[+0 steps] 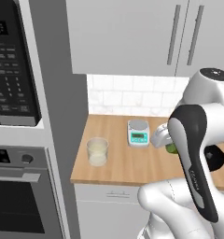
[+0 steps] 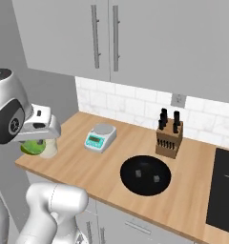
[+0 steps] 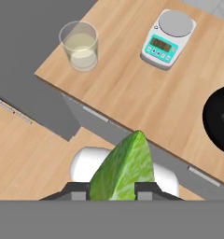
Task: Grab a lemon wedge from the fridge and one ice cube from the ice bowl, and put them in the glass of lemonade.
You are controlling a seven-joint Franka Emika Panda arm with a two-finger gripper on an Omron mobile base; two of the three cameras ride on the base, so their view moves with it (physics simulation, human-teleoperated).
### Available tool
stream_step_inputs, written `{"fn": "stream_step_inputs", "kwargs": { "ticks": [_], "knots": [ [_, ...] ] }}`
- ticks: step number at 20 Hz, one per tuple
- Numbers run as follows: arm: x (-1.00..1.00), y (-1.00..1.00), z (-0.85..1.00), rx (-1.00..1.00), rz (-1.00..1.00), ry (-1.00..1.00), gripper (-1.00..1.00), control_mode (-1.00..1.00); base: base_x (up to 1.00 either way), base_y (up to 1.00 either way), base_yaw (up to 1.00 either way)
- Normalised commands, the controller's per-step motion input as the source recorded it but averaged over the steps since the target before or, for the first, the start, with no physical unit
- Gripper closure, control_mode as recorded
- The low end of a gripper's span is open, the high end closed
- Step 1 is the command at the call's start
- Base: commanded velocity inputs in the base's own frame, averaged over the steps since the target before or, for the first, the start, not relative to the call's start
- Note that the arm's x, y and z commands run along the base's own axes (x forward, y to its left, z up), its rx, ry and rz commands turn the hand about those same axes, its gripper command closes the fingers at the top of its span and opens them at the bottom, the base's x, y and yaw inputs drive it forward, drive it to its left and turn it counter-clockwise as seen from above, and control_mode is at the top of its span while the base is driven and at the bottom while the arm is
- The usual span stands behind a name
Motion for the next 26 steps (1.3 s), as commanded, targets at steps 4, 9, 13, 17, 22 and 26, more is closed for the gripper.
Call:
{"fn": "stream_step_inputs", "kwargs": {
  "ticks": [4,9,13,17,22,26],
  "knots": [
    [0.0,0.0,0.0,0.0,0.0,0.0,1.0,1.0,0.08,-0.21,0.0],
    [0.0,0.0,0.0,0.0,0.0,0.0,1.0,1.0,0.02,-0.04,0.01],
    [0.0,0.0,0.0,0.0,0.0,0.0,1.0,1.0,0.0,0.0,0.0],
    [0.0,0.0,0.0,0.0,0.0,0.0,1.0,1.0,0.0,0.0,0.0],
    [0.21,0.08,0.0,0.0,0.22,0.0,1.0,-1.0,0.0,0.0,0.0],
    [0.39,0.01,-0.08,0.03,0.38,-0.03,1.0,-1.0,0.0,0.0,0.0]
  ]
}}
